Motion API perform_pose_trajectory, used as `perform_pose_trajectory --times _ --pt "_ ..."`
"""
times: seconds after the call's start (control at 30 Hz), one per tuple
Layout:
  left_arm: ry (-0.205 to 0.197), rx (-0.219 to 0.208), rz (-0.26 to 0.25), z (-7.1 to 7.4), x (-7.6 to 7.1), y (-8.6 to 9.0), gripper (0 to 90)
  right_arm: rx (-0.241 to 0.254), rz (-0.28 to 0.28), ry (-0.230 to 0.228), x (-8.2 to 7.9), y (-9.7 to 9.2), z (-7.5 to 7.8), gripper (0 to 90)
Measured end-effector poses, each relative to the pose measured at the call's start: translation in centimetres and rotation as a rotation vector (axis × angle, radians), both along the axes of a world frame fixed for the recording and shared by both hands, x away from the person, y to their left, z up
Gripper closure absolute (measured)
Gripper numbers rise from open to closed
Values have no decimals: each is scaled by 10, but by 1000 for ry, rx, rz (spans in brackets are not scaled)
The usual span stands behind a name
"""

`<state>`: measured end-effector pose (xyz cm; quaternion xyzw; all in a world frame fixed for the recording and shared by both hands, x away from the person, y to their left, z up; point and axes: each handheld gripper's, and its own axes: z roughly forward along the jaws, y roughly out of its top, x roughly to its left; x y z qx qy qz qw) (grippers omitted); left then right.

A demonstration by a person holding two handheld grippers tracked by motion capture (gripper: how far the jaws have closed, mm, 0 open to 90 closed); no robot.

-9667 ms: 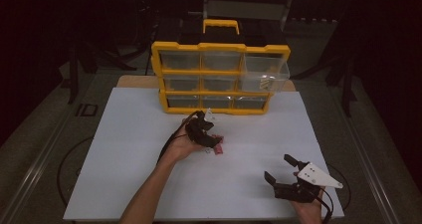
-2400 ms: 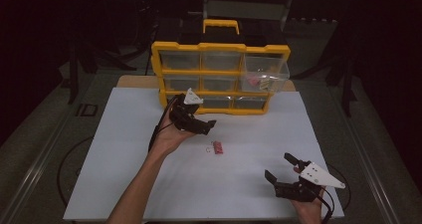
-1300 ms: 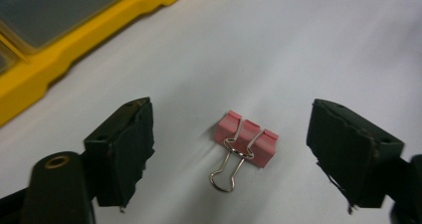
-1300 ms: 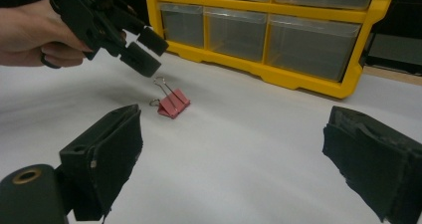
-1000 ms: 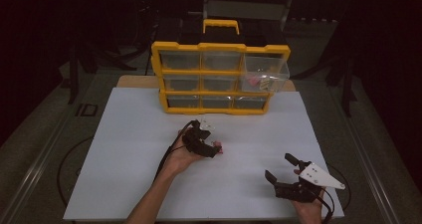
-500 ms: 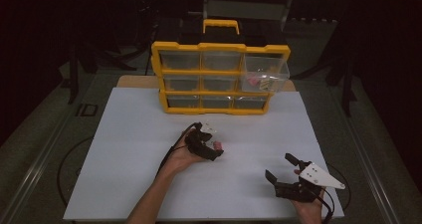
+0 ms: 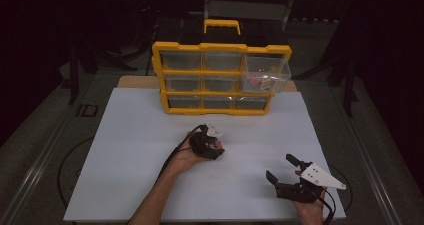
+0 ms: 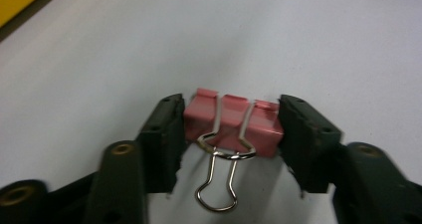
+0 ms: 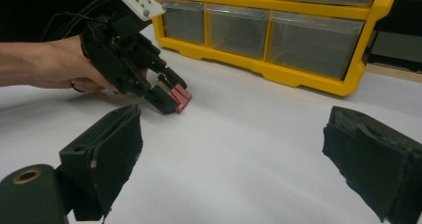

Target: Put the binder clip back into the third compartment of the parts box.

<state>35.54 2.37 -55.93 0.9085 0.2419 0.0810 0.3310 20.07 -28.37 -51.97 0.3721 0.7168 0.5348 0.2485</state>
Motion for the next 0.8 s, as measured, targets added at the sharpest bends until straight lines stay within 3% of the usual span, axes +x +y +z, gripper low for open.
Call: perform_pose_trajectory --times 0.27,0.47,0.8 --pt "-13 24 18 3 1 1 502 1 -1 -1 0 -1 0 83" --pt "-14 0 32 11 2 6 502 -1 -1 -2 0 0 0 82" --pt "-27 -48 50 38 3 16 502 -4 2 -2 0 1 0 83"
